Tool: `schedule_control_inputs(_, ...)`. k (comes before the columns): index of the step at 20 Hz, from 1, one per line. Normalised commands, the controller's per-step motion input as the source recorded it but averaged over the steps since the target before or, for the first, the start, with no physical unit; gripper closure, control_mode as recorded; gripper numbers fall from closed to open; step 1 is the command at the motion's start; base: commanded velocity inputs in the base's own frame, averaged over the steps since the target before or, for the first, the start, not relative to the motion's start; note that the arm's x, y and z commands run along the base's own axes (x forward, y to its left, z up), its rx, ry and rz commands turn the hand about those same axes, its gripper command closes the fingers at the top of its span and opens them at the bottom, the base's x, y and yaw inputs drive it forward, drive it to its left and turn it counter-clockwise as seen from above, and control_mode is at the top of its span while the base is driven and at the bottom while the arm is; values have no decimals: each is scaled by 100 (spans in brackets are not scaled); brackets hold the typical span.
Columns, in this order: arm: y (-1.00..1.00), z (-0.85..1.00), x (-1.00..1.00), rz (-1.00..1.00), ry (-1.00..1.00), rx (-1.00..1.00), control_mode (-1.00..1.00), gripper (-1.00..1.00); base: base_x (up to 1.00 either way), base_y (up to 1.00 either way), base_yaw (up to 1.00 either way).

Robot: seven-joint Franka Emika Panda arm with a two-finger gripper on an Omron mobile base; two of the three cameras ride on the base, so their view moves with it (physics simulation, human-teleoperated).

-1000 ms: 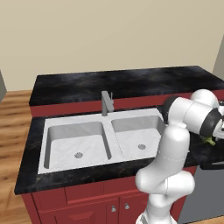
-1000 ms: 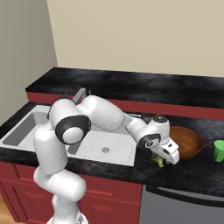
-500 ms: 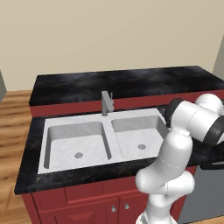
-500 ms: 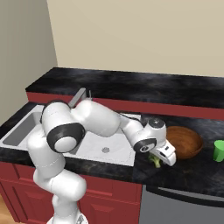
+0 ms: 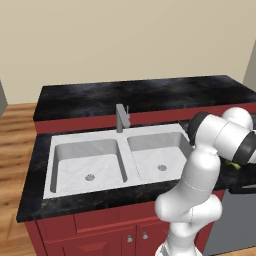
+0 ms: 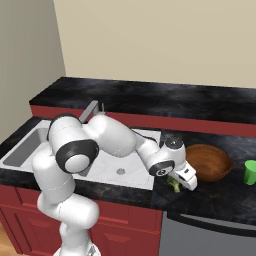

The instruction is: Remove the broccoli and carrot from the sink. Then move the bowl and cup from the counter to the sink for washing.

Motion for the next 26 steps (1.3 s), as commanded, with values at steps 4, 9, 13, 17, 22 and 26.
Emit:
schedule_control_inputs(4,2,-23,0,0,-8,0,-100,-100,0,0,0)
schedule_control_inputs(9,0,-22,0,0,-15,2,-100,-100,0,0,0)
schedule_control_inputs(13,0,-23,0,0,-11,9,-100,-100,0,0,0)
schedule_control_inputs(17,0,-19,0,0,-10,10,-100,-100,0,0,0)
schedule_control_inputs(22,0,-4,0,0,-6,3,-100,-100,0,0,0)
schedule_control_inputs(26,1,-1,0,0,0,4,-100,-100,0,0,0)
